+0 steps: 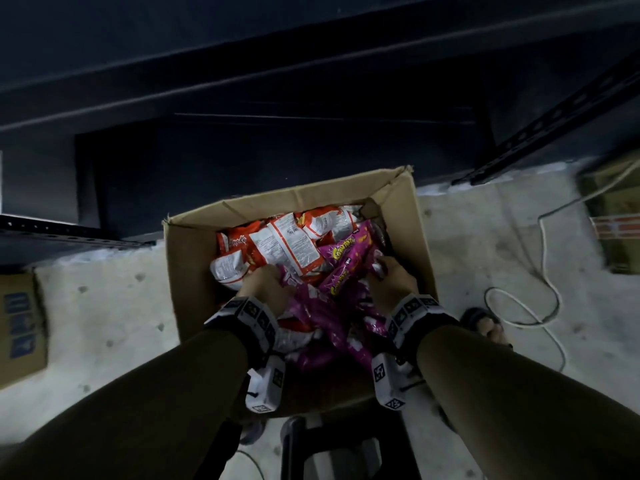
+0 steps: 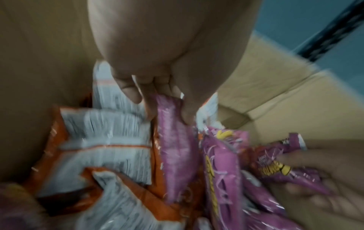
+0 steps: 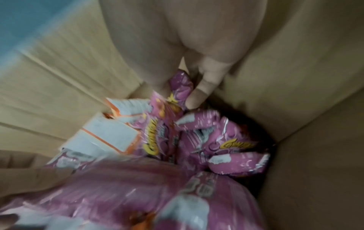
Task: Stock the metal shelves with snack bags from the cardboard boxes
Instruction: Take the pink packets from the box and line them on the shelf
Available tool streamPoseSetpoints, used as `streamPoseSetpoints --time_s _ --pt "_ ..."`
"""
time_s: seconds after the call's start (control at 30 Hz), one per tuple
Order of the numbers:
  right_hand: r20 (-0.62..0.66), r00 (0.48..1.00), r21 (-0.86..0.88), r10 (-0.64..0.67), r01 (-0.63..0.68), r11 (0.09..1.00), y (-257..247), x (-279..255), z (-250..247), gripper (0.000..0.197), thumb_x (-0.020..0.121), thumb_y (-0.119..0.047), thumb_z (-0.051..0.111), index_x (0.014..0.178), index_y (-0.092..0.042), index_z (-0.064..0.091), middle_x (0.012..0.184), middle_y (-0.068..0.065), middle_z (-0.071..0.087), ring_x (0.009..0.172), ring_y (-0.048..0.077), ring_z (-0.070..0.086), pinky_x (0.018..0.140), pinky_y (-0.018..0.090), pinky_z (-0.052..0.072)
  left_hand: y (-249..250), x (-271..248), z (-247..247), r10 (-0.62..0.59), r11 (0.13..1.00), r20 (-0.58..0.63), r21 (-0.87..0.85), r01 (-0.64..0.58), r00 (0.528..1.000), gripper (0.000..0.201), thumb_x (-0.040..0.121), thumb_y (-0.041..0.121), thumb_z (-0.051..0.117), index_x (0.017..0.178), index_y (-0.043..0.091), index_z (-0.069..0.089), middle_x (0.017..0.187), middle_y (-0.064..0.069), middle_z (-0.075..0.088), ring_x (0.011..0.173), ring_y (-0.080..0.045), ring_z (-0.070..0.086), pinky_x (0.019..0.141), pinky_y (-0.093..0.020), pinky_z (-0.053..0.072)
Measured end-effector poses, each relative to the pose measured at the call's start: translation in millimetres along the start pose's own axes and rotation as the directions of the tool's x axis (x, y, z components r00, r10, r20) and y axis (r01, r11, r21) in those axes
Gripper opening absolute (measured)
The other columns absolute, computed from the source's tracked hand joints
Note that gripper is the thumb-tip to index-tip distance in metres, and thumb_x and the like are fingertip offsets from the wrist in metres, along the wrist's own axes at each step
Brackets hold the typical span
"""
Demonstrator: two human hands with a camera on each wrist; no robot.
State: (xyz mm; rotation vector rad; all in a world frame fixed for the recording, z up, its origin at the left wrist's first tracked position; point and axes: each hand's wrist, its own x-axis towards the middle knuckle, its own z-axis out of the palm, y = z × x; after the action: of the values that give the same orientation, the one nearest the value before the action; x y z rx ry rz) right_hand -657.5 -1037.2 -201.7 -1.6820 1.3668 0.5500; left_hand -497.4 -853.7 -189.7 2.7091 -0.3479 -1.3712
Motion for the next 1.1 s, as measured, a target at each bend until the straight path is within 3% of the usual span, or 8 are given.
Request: streamPoseSetpoints --time_s 0.13,0.23,0.47,0.57,0.73,0.83,0.9,1.1 --pt "-0.005 0.999 -0.037 -0.05 0.05 0.998 -13 -48 -28 0.033 0.101 -0.041 0.051 0.133 -0.038 0.06 0.123 0.003 0.07 0.11 0.031 0.066 0.088 0.029 0.048 13 -48 -33 -0.017 1.0 -0.053 0.009 0.017 0.998 0.031 0.095 0.026 0.069 0.121 0.009 0.064 0.119 -0.013 0.069 0.107 -0.031 0.065 0.085 -0.036 0.053" --pt "-0.009 0.99 -0.073 -0.142 0.141 0.987 -27 -92 -57 0.03 0.099 -0.036 0.055 0.127 -0.035 0.066 0.118 0.001 0.073 0.105 0.028 0.067 0.084 0.025 0.044 26 -97 -69 0.04 0.998 -0.125 0.061 -0.033 0.991 0.032 0.095 0.022 0.063 0.126 0.012 0.06 0.125 -0.013 0.062 0.109 -0.033 0.064 0.087 -0.036 0.052" --pt "-0.032 0.961 -0.097 -0.273 0.269 0.958 -74 -206 -151 0.033 0.095 -0.026 0.067 0.128 -0.025 0.069 0.113 0.002 0.074 0.107 0.023 0.068 0.087 0.022 0.047 70 -218 -160 0.197 0.976 -0.163 0.126 -0.178 0.967 0.034 0.096 0.026 0.064 0.129 0.018 0.061 0.126 -0.011 0.064 0.116 -0.029 0.062 0.095 -0.034 0.051" --pt "-0.034 0.95 -0.152 -0.311 0.302 0.941 -98 -248 -193 0.028 0.092 -0.037 0.066 0.119 -0.028 0.069 0.103 0.001 0.075 0.095 0.024 0.07 0.087 0.032 0.055 95 -265 -197 0.259 0.962 -0.223 0.142 -0.232 0.94 0.036 0.093 0.022 0.066 0.127 0.014 0.06 0.12 -0.01 0.066 0.106 -0.027 0.066 0.089 -0.031 0.048" --pt "-0.011 0.922 -0.297 -0.386 0.366 0.882 -139 -306 -245 0.026 0.09 -0.032 0.067 0.113 -0.024 0.074 0.104 0.006 0.077 0.097 0.027 0.07 0.076 0.027 0.047 124 -327 -244 0.351 0.936 -0.327 0.1 -0.338 0.877 0.025 0.089 0.022 0.063 0.113 0.02 0.058 0.102 -0.005 0.07 0.094 -0.026 0.068 0.076 -0.029 0.047" --pt "0.024 0.914 -0.337 -0.405 0.388 0.857 -161 -336 -269 0.009 0.086 -0.031 0.07 0.084 -0.023 0.072 0.085 0.002 0.073 0.089 0.026 0.07 0.07 0.024 0.043 134 -358 -269 0.391 0.92 -0.323 0.099 -0.38 0.862 0.025 0.088 0.021 0.062 0.113 0.024 0.056 0.092 0.002 0.069 0.083 -0.02 0.066 0.074 -0.035 0.056" --pt "0.067 0.913 -0.407 -0.402 0.393 0.824 -176 -355 -286 0.027 0.085 -0.035 0.07 0.065 -0.023 0.058 0.069 -0.003 0.061 0.076 0.024 0.063 0.065 0.024 0.041 141 -376 -286 0.448 0.894 -0.325 0.158 -0.42 0.833 0.027 0.088 0.022 0.062 0.114 0.025 0.055 0.089 0.004 0.068 0.08 -0.018 0.066 0.071 -0.036 0.058" --pt "0.194 0.9 -0.558 -0.39 0.428 0.711 -238 -415 -342 0.03 0.086 -0.039 0.064 0.076 -0.011 0.065 0.078 0.001 0.062 0.068 0.016 0.058 0.053 0.025 0.038 163 -429 -362 0.562 0.823 -0.286 0.288 -0.49 0.776 0.022 0.087 0.023 0.064 0.105 0.033 0.055 0.089 0.009 0.066 0.082 -0.015 0.066 0.063 -0.033 0.054"
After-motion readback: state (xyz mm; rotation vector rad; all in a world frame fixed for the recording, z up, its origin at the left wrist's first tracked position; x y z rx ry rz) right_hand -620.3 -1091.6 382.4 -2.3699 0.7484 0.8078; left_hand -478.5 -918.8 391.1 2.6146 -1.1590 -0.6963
